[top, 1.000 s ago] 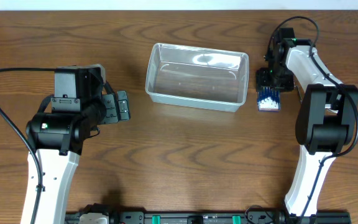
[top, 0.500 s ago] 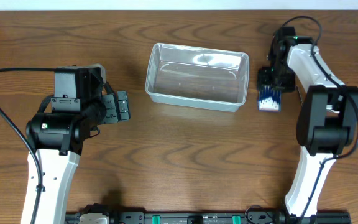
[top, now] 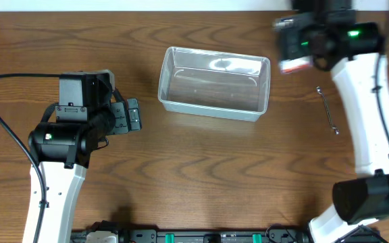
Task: Pack container
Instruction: 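Carry the case with the right gripper into the clear container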
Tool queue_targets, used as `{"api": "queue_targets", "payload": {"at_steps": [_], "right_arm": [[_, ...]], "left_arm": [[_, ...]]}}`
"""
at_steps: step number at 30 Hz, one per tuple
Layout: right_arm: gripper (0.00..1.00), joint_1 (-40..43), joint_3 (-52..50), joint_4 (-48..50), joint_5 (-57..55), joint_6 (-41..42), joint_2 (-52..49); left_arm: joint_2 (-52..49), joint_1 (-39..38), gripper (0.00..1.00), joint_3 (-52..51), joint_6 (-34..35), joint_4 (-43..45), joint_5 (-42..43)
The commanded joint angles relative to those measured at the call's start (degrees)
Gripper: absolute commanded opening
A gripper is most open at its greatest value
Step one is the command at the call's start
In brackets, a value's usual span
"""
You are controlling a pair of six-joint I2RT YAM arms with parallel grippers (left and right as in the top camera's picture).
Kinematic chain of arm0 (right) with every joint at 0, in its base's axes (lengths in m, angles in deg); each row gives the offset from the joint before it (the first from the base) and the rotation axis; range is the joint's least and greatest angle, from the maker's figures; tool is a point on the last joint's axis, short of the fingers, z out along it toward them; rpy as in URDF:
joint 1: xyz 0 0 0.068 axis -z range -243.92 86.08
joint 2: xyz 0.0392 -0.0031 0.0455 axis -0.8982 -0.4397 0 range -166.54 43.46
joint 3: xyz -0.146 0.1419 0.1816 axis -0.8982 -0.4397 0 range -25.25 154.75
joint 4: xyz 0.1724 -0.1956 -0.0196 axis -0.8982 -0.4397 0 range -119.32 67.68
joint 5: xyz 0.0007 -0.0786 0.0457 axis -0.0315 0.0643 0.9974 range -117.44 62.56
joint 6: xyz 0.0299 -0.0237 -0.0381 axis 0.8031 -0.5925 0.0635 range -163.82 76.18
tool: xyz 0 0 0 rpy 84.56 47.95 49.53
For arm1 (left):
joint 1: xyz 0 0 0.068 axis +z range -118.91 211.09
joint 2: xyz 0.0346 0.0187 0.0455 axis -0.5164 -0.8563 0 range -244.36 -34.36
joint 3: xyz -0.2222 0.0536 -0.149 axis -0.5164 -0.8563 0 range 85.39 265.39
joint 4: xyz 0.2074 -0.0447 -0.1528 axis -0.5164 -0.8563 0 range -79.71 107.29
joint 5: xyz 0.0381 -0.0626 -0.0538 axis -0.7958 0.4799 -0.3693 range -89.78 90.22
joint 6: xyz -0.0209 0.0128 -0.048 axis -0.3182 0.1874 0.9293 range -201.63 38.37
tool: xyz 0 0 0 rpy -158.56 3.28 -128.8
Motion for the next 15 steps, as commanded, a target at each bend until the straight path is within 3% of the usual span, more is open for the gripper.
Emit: {"api": "queue_targets", "payload": {"at_steps": [1,6,10,15], "right_arm": [[0.01,-6.4,-0.3,0.9,4.9,-17.4,-2.5],[0.01,-11.5,-0.3,3.3,6.0,-27.0,-7.1],[0.01,-12.9,-0.3,2.7,10.3,-39.6,-12.8],[0.01,-13.1,-0.3,3.0,10.4,-40.6,-19.8]], "left_arm": [[0.0,-0.2,0.98,1.0,-0.9,-0.4,-0.7],[0.0,-0.2,0.98,1.0,-0.9,-0.4,-0.7],[0.0,-0.2,0.98,1.0,-0.9,-0.4,-0.7],[0.0,-0.2,0.98,1.0,-0.9,-0.4,-0.7]]}}
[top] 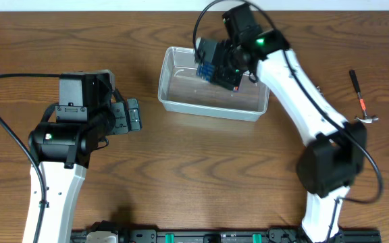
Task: Pack container
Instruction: 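Carry the case with the right gripper into the clear container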
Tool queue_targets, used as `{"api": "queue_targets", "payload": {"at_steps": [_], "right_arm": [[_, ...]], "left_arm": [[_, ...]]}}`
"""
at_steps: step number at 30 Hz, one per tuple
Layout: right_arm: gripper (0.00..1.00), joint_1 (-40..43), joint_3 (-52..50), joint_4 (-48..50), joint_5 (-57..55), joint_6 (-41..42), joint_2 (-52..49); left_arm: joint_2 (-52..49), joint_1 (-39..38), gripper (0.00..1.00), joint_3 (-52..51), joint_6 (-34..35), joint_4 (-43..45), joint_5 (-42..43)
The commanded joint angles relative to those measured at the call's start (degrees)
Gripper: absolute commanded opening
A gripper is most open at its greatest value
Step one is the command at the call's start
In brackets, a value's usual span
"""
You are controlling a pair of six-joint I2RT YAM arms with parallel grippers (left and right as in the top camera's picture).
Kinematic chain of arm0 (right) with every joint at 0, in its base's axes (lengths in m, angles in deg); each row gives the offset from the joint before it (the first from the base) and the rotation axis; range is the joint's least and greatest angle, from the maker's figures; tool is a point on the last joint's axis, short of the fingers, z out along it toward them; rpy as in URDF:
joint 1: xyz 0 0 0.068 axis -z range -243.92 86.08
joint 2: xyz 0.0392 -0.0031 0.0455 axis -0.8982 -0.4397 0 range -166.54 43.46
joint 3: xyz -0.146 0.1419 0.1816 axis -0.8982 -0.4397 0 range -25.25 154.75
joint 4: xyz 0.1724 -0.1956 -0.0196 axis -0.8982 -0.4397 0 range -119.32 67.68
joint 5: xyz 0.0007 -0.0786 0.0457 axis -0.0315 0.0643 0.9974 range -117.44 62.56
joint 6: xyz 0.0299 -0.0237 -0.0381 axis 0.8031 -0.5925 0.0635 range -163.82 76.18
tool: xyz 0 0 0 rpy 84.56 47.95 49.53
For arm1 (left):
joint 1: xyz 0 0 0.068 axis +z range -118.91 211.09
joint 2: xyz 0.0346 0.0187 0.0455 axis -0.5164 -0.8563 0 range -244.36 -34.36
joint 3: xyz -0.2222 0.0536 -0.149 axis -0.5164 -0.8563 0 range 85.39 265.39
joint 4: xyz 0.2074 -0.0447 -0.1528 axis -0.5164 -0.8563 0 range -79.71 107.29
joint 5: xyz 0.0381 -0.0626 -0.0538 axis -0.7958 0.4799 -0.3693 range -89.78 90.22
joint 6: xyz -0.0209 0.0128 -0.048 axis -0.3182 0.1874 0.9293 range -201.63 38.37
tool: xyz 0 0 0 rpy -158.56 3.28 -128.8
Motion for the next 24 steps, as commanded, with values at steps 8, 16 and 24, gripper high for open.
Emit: {"api": "queue_targets", "payload": {"at_steps": [8,16,24], "right_arm": [[0.01,-0.5,-0.2,-3.6,1.9,-4.8,-10.8],[0.16,-0.5,-0.3,-4.5,1.9,-4.8,-11.8],[0.99,-0.5,-0.2,-4.5,1.9,0.2,-11.7]], "left_arm": [[0.0,-0.2,0.98,1.0,-1.0,-0.4,-0.7],[0.0,-0.2,0.98,1.0,-1.0,-0.4,-0.7],[0.0,-0.2,0.98,1.0,-1.0,-0.4,-0.7]]}}
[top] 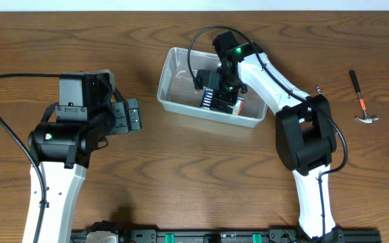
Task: Pack container
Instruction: 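Carry the case with the right gripper into the clear container, then release the case and move the right gripper to the chrome wrench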
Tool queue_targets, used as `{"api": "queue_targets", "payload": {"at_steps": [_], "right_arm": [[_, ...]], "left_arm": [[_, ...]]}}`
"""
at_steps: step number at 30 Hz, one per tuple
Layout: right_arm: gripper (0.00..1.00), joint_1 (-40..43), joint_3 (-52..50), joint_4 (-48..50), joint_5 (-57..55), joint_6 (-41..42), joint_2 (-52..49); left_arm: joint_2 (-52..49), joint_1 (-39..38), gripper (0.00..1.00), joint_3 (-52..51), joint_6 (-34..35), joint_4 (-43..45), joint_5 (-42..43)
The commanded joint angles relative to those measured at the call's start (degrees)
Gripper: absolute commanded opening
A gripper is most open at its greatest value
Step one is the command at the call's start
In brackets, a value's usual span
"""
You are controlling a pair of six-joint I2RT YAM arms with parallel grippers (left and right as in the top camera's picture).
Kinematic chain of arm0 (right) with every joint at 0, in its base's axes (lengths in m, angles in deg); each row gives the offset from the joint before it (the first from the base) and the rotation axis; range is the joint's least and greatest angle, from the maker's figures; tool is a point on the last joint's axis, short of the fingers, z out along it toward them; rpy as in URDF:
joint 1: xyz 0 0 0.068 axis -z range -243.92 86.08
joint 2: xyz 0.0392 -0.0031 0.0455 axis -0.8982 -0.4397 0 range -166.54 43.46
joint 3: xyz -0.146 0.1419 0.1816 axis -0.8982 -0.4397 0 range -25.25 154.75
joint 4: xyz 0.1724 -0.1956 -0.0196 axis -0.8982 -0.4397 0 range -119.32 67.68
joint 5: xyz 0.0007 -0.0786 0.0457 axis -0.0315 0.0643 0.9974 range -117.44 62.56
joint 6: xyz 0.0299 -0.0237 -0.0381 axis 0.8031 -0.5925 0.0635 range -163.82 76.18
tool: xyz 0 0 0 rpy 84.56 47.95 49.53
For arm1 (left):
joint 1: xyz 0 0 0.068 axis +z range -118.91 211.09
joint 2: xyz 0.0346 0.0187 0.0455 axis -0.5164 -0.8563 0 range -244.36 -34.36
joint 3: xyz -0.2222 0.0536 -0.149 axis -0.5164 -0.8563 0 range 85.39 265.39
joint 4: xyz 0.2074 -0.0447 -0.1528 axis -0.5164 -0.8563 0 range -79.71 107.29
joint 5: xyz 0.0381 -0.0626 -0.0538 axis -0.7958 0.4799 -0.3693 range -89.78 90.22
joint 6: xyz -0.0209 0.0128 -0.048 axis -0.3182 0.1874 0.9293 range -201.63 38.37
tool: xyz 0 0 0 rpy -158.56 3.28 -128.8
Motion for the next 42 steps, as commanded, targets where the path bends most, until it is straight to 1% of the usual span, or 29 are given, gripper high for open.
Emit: {"api": "queue_targets", "payload": {"at_steps": [1,4,10,12,14,16,17,20,22,24,27,29,33,42], "right_arm": [[0.99,-0.5,0.6,0.5,1.1,4.2,0.2],[0.99,-0.5,3.0,-0.4,1.1,8.3,0.2],[0.99,-0.3,16.6,-9.0,-0.9,17.3,3.2],[0.99,0.5,21.7,-11.5,-5.4,23.7,5.4],[0.99,2.1,24.9,-12.6,-13.7,32.3,7.8],[0.99,4.8,26.5,-14.1,-21.3,41.7,10.4],[0.99,7.5,26.6,-15.9,-25.1,48.4,12.2],[0.99,14.4,26.6,-21.0,-25.2,54.9,14.3],[0.99,20.0,26.6,-24.8,-24.2,54.9,14.3],[0.99,25.0,25.3,-26.5,-24.0,53.5,14.0],[0.99,31.2,21.6,-26.1,-19.9,46.3,13.5],[0.99,33.8,17.8,-24.3,-19.8,44.0,13.2],[0.99,36.3,6.6,-17.9,-20.2,40.0,13.1],[0.99,36.6,-13.9,-2.0,-19.9,33.3,13.1]], "left_arm": [[0.0,-0.2,0.99,1.0,-1.0,-0.4,-0.7],[0.0,-0.2,0.98,1.0,-1.0,-0.4,-0.7],[0.0,-0.2,0.99,1.0,-1.0,-0.4,-0.7],[0.0,-0.2,0.99,1.0,-1.0,-0.4,-0.7],[0.0,-0.2,0.99,1.0,-1.0,-0.4,-0.7],[0.0,-0.2,0.98,1.0,-1.0,-0.4,-0.7],[0.0,-0.2,0.98,1.0,-1.0,-0.4,-0.7],[0.0,-0.2,0.98,1.0,-1.0,-0.4,-0.7],[0.0,-0.2,0.98,1.0,-1.0,-0.4,-0.7],[0.0,-0.2,0.98,1.0,-1.0,-0.4,-0.7],[0.0,-0.2,0.98,1.0,-1.0,-0.4,-0.7],[0.0,-0.2,0.99,1.0,-1.0,-0.4,-0.7],[0.0,-0.2,0.98,1.0,-1.0,-0.4,-0.7],[0.0,-0.2,0.98,1.0,-1.0,-0.4,-0.7]]}}
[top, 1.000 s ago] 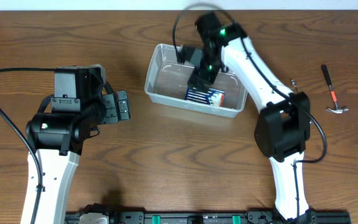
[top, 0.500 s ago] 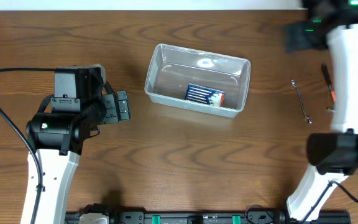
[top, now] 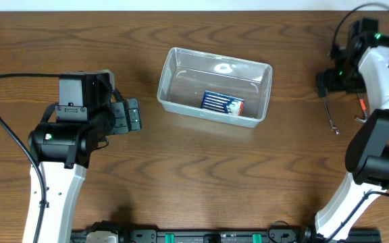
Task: Pack container
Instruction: 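Release the case and move the right gripper to the chrome wrench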
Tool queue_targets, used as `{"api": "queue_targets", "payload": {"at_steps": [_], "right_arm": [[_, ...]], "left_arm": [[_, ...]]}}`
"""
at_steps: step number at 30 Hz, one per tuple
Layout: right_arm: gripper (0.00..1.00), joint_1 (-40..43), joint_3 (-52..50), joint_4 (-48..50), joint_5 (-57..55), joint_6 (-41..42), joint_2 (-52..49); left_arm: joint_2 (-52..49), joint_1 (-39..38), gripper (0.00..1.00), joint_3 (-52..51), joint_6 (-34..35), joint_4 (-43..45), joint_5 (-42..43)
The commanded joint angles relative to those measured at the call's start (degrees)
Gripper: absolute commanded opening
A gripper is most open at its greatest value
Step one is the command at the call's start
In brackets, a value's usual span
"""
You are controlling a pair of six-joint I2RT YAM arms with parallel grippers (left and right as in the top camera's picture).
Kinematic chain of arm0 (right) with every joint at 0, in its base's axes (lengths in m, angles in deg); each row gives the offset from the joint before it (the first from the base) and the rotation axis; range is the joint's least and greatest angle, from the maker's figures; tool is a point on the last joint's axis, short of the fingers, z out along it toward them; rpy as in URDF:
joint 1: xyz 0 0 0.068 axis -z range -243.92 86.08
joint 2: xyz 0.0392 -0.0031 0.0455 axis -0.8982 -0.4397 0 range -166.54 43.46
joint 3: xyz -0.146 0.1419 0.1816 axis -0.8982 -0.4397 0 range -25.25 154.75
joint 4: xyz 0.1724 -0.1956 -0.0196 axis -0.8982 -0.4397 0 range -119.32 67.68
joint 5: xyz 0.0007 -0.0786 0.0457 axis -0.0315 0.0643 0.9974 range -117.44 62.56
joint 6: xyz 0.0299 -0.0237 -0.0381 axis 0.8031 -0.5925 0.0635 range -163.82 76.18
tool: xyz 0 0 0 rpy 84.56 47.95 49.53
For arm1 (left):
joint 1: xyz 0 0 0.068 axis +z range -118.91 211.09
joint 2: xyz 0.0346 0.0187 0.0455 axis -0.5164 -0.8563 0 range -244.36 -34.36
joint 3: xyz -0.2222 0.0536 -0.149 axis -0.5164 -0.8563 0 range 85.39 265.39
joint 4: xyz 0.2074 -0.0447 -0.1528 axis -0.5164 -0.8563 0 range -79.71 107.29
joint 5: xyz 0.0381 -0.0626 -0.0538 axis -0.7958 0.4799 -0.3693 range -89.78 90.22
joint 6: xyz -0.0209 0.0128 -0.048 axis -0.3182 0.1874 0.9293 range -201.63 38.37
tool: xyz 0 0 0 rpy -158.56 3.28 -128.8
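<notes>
The clear plastic container stands at the middle of the table. A blue box with a red end lies flat inside it, near the front wall. My right gripper is far to the right of the container, just above a thin metal tool; its fingers are a dark blob and their gap does not show. My left gripper hangs to the left of the container, open and holding nothing.
A small hammer with an orange band lies at the right edge, partly hidden under my right arm. A black cable loops at the far left beside the left arm.
My right gripper was down in the container with the blue box. It has let the box go and now sits at the right by the thin tool. The left arm has not moved.
My right gripper was at the back right, blurred, with something in it. Then it held the blue box over the container, then low inside it. Now the box lies in the container and the gripper is away at the right.
</notes>
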Motion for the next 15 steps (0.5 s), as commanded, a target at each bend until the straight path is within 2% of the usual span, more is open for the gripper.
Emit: {"api": "queue_targets", "payload": {"at_steps": [1,9,15], "right_arm": [[0.99,0.1,-5.1,2.6,0.5,-4.7,0.0],[0.99,0.4,-12.9,11.9,4.4,-12.4,0.0],[0.99,0.5,-16.5,18.4,9.5,-12.9,0.0]], "left_arm": [[0.0,-0.2,0.98,1.0,-1.0,-0.4,-0.7],[0.0,-0.2,0.99,1.0,-0.9,-0.4,-0.7],[0.0,-0.2,0.99,1.0,-0.9,-0.4,-0.7]]}}
